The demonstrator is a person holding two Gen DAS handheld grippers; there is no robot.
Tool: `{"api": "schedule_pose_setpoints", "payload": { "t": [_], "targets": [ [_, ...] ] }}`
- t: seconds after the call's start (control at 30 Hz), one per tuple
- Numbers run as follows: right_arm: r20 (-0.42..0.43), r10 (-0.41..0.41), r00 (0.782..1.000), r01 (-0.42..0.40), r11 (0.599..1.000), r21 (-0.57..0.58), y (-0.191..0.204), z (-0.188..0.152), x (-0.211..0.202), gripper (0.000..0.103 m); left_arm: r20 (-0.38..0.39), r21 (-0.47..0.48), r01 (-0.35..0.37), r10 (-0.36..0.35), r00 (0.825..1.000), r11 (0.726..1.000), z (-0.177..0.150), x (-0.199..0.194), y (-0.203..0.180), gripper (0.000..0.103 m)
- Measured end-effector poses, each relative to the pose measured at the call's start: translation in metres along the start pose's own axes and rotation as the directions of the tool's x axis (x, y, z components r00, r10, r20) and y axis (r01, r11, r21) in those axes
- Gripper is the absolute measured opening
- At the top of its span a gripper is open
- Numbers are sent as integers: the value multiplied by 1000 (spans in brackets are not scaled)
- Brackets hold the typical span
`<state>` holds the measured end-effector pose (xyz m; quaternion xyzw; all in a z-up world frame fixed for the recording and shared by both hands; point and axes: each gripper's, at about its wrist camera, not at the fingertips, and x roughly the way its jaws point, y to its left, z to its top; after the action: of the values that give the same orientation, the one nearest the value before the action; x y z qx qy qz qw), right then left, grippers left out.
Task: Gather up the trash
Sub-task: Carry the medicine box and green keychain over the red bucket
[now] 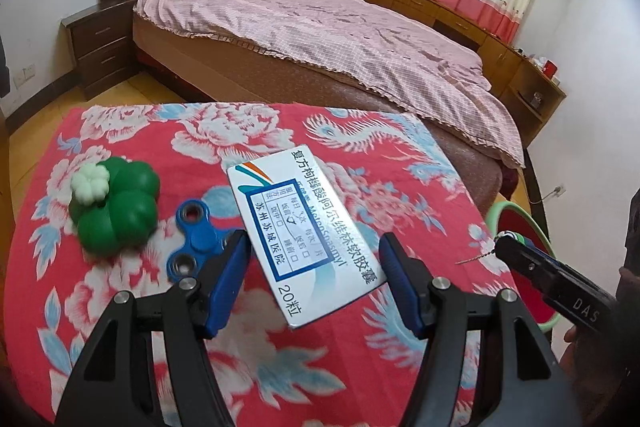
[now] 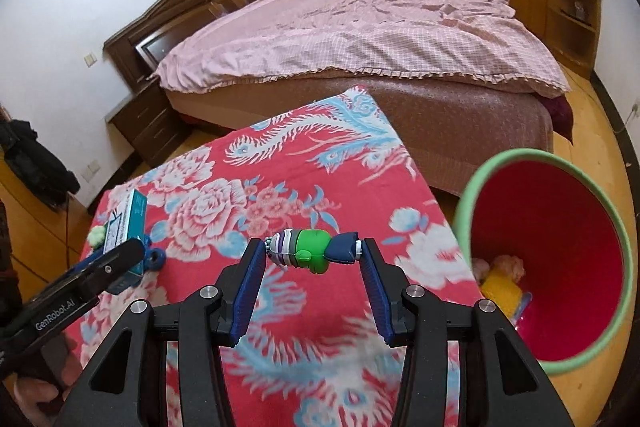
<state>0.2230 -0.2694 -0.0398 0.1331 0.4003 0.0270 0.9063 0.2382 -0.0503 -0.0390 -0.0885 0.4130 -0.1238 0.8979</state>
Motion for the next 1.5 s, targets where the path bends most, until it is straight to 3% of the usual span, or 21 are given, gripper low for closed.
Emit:
{"api": "schedule_pose_setpoints", "payload": {
  "t": [0.43,0.77,1.1,1.5],
  "targets": [
    [59,24,998,-27,998,50,-23,-20,-62,49,11,36,73,-73,997,997,-21,-39,-36,67],
    [123,-23,992,8,993,121,-60,-28,-99,49,0,79,130,-130,991,988,-30,-51,-66,67],
    [145,-84,986,46,969,242,-117,-37,-112,49,-48,145,189,-184,982,971,-36,-39,-112,67],
    [108,-141,984,98,939,330,-170,-46,-95,51,-138,220,250,-224,965,943,-47,4,-167,67]
  ]
}}
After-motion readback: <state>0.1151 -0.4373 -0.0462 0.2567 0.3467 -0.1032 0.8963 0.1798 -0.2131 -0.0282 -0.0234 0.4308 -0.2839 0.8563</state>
